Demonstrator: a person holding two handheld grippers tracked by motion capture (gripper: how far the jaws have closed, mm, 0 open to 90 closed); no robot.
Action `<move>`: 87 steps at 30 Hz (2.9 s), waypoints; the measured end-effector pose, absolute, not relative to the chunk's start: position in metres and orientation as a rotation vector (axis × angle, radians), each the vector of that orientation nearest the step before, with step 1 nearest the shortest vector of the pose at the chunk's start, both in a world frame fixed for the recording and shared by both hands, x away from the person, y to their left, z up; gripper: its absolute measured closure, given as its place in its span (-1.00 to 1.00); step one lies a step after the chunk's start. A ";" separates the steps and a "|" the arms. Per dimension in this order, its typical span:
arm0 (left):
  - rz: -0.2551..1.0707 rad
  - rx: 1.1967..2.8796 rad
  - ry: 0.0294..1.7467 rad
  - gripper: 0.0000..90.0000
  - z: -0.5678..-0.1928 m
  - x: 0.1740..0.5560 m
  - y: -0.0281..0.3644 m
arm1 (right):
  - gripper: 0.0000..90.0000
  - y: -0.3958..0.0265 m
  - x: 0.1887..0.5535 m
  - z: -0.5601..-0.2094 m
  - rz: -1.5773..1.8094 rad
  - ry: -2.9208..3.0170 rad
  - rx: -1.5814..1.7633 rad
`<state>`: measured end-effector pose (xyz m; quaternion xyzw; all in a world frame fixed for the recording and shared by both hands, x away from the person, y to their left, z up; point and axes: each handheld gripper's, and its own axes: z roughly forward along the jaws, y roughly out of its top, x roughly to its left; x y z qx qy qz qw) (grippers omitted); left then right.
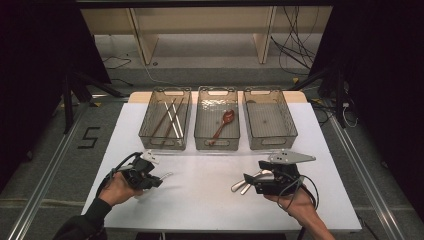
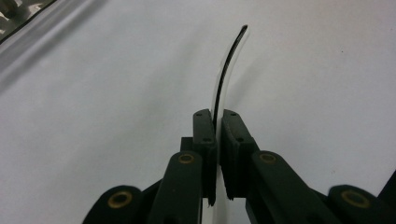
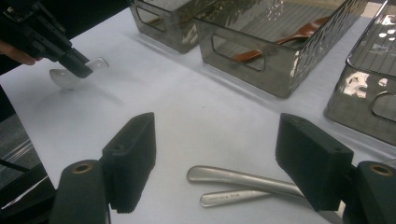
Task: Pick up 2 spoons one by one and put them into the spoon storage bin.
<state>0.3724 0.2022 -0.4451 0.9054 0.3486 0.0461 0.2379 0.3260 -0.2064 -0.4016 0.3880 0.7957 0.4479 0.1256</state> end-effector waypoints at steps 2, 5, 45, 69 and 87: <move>0.129 2.483 0.956 0.89 -0.444 0.373 0.203 | -0.34 -0.206 0.326 -0.402 1.304 2.318 1.129; 0.149 2.462 0.956 0.90 -0.439 0.373 0.204 | -0.34 -0.207 0.326 -0.401 1.305 2.318 1.132; 0.191 2.058 0.866 0.89 -0.360 0.443 0.146 | -0.34 -0.209 0.327 -0.402 1.316 2.309 1.141; 0.214 1.898 0.973 0.89 -0.350 0.515 0.110 | -0.34 -0.211 0.328 -0.402 1.329 2.311 1.139; 0.202 1.878 1.032 0.89 -0.372 0.538 0.081 | -0.34 -0.211 0.328 -0.403 1.335 2.311 1.144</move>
